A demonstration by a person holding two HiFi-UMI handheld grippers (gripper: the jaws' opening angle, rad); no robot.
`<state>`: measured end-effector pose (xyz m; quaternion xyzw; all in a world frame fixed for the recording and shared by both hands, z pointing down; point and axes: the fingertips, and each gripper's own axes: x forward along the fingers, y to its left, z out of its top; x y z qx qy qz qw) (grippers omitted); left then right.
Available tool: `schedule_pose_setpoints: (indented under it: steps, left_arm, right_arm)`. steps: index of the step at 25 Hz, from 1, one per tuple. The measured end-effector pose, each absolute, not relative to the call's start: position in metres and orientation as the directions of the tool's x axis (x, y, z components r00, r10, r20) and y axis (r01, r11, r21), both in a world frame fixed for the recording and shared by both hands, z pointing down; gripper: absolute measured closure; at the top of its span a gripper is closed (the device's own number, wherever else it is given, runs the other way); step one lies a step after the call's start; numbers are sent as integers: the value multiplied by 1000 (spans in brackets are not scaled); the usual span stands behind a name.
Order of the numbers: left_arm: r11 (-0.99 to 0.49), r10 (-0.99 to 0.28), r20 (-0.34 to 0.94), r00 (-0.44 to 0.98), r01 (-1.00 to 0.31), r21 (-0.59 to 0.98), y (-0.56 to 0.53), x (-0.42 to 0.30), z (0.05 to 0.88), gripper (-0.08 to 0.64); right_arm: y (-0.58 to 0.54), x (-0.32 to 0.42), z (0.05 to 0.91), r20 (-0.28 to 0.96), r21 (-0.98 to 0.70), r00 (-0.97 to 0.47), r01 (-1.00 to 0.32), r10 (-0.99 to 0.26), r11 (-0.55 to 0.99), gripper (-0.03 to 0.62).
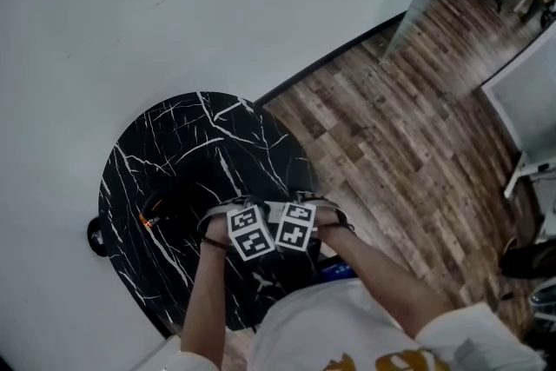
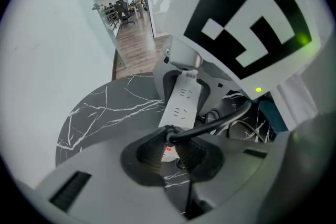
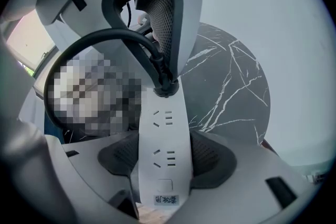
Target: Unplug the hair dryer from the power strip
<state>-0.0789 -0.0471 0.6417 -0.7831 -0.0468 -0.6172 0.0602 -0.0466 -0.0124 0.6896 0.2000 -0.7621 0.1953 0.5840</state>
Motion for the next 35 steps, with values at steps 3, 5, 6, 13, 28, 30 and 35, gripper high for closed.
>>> schedule_pose_setpoints:
  steps: [3, 5, 6, 13, 28, 30, 35]
  left_arm:
    - [-989, 65, 974, 216, 144, 34, -45, -80, 643, 509]
    - [-984, 137, 971, 196, 139, 111, -46, -80, 642, 508]
    - [-980, 169, 967, 191, 135, 145, -48, -79, 641, 509]
    - [-959, 267, 943, 198, 154, 239, -56, -68, 632, 504]
    - [-988, 133, 974, 184, 106, 115, -45, -80, 642, 505]
    - [-983, 166, 967, 192, 110, 147, -49, -76, 638, 505]
    - [-971, 222, 954, 201, 135, 197, -60, -68, 631, 505]
  right_arm:
    - [-12, -47, 689, 968, -65, -239, -532, -76, 844, 324]
    - [-13, -48, 688, 968, -70, -239, -530, -70, 845, 324]
    - [-13, -48, 688, 969, -71, -238, -528, -68, 846, 324]
    - [-13, -47, 689, 967, -66, -241, -537, -77, 841, 324]
    - [-13, -48, 689, 968, -66, -240, -531, -75, 845, 324]
    - [-13, -48, 689, 967, -66, -241, -533, -77, 844, 324]
    - [-12, -47, 688, 967, -65, -243, -538, -81, 840, 324]
